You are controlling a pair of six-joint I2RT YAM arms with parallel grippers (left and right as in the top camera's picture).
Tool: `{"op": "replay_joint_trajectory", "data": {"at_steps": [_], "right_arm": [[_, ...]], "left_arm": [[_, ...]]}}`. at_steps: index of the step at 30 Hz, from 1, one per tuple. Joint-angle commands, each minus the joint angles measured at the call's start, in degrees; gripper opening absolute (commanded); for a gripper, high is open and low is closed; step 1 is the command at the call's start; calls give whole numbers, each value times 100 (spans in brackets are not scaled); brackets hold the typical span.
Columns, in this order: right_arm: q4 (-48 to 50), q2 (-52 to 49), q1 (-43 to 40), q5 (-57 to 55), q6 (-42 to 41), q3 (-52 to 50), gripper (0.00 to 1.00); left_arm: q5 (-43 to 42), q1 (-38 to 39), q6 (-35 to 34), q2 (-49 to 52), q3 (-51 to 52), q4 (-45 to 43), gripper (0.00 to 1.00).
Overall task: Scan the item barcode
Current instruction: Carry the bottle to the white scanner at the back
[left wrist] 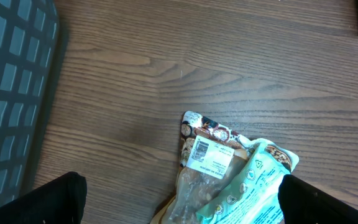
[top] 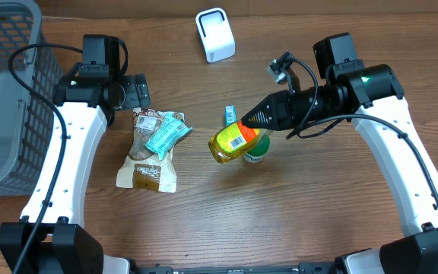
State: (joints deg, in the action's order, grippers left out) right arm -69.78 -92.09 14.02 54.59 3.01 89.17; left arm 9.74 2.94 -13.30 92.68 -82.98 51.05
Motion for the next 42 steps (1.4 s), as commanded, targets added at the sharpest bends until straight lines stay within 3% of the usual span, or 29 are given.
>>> {"op": "replay_joint_trajectory", "data": {"at_steps": [1, 8, 12, 16, 22, 34, 42], "right_arm": [[219, 166, 11, 214, -181, 168, 13], [162, 166, 13, 164, -645, 1036, 10], [-127, 166, 210, -1209, -643, 2326, 10], [330, 166, 503, -2562, -431, 2691, 7], [1373, -70, 925, -3453, 481, 2656, 5], [2500, -1303, 1117, -4258, 2988, 2656, 6], [3386, -2031, 1117, -4824, 3635, 2656, 5]], "left_arm": [[79, -31, 68, -44, -42, -11, 100], [79, -31, 68, -44, -42, -11, 99], [79, -31, 68, -44, -42, -11, 99], [79, -31, 68, -44, -42, -11, 100], [79, -28, 68, -44, -42, -11, 100], [79, -31, 68, -44, -42, -11, 100], [79, -31, 68, -44, -42, -11, 100]]}}
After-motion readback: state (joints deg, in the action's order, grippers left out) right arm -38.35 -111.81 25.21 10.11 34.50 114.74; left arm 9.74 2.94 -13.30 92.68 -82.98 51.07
